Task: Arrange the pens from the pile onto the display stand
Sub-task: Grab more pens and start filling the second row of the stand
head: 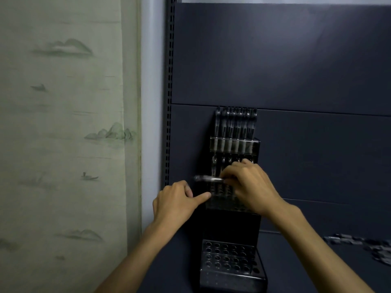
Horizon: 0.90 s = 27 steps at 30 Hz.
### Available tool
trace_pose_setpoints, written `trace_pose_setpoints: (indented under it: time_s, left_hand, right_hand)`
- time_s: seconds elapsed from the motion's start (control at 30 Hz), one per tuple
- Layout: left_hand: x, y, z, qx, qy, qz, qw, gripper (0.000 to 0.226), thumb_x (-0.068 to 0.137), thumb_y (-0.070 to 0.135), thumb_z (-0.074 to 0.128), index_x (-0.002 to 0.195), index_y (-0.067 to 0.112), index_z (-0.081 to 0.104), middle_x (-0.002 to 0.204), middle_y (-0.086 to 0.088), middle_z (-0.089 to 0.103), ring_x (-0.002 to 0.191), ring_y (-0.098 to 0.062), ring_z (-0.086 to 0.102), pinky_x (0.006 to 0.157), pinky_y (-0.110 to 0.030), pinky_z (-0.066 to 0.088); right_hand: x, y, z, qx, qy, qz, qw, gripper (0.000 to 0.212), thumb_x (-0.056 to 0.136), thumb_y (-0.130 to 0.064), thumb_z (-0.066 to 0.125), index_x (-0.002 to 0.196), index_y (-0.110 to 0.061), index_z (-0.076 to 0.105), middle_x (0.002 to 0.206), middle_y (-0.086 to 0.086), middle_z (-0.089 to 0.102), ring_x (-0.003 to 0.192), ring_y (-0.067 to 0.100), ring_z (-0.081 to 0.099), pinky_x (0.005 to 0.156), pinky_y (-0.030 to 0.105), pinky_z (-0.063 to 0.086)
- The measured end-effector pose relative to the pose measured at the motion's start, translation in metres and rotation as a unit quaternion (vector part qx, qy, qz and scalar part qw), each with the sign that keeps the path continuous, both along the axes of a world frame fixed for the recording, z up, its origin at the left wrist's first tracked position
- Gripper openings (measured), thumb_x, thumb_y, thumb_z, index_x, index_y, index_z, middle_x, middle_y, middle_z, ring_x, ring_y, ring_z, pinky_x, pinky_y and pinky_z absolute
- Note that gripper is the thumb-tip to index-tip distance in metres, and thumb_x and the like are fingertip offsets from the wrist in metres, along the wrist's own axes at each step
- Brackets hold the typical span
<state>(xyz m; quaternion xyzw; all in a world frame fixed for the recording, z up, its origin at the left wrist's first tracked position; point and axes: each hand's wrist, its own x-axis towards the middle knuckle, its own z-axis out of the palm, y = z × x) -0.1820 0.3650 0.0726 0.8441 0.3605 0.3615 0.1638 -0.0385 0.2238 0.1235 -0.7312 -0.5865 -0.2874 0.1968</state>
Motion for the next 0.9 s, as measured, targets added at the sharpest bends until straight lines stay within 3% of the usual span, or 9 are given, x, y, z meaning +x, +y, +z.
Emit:
trace_pose_setpoints:
  time_s: [0.2,0.37,0.47,0.57,0.7,0.9]
  left_hand:
    - [0.001,0.002,-0.003,-0.041,-0.011,-0.018,0.999,0.053,0.072,0.081,0.063,0.073,0.028,0.056,0.068,0.011,0.063,0.071,-0.006,0.058,0.063,-0.030,0.045]
    - [0.002,0.003,-0.006,-0.058,0.002,-0.042,0.997,0.053,0.076,0.080,0.059,0.075,0.028,0.057,0.068,0.011,0.064,0.074,-0.007,0.061,0.072,-0.034,0.051]
    - [0.003,0.005,-0.005,-0.064,0.002,-0.044,0.997,0.054,0.074,0.081,0.059,0.076,0.028,0.057,0.070,0.011,0.064,0.075,-0.008,0.060,0.070,-0.033,0.049]
    - [0.003,0.006,-0.007,-0.074,-0.006,-0.051,0.996,0.054,0.074,0.082,0.060,0.077,0.028,0.057,0.069,0.011,0.064,0.074,-0.009,0.061,0.071,-0.034,0.051]
    - [0.004,0.007,-0.010,-0.085,-0.014,-0.059,0.995,0.053,0.074,0.081,0.060,0.077,0.028,0.057,0.066,0.010,0.063,0.073,-0.010,0.062,0.069,-0.034,0.051]
    - [0.007,0.007,-0.011,-0.070,-0.019,-0.050,0.996,0.052,0.075,0.080,0.060,0.077,0.028,0.056,0.065,0.010,0.063,0.071,-0.009,0.062,0.071,-0.035,0.054]
  right_hand:
    - [0.016,0.004,0.002,0.208,0.219,0.040,0.952,0.008,0.097,-0.023,0.065,0.104,-0.020,0.064,0.089,-0.012,0.068,0.084,0.001,0.064,0.073,0.024,0.050]
    - [0.021,0.017,-0.004,0.226,0.304,0.050,0.924,0.012,0.096,-0.026,0.067,0.106,-0.019,0.067,0.091,-0.010,0.071,0.088,0.000,0.066,0.078,0.023,0.055]
    - [0.022,0.025,-0.010,0.233,0.319,0.048,0.918,0.012,0.095,-0.026,0.068,0.104,-0.019,0.068,0.089,-0.009,0.071,0.085,0.001,0.067,0.077,0.023,0.057]
    - [0.022,0.031,-0.018,0.230,0.317,0.042,0.919,0.013,0.094,-0.026,0.069,0.104,-0.018,0.069,0.087,-0.010,0.071,0.084,0.000,0.067,0.072,0.014,0.054]
    - [0.021,0.035,-0.026,0.206,0.295,0.033,0.933,0.013,0.093,-0.027,0.070,0.104,-0.020,0.070,0.087,-0.010,0.071,0.085,0.000,0.066,0.076,0.019,0.054]
    - [0.025,0.035,-0.031,0.203,0.284,0.023,0.937,0.016,0.093,-0.029,0.070,0.105,-0.019,0.071,0.086,-0.012,0.071,0.083,-0.003,0.066,0.072,0.012,0.051]
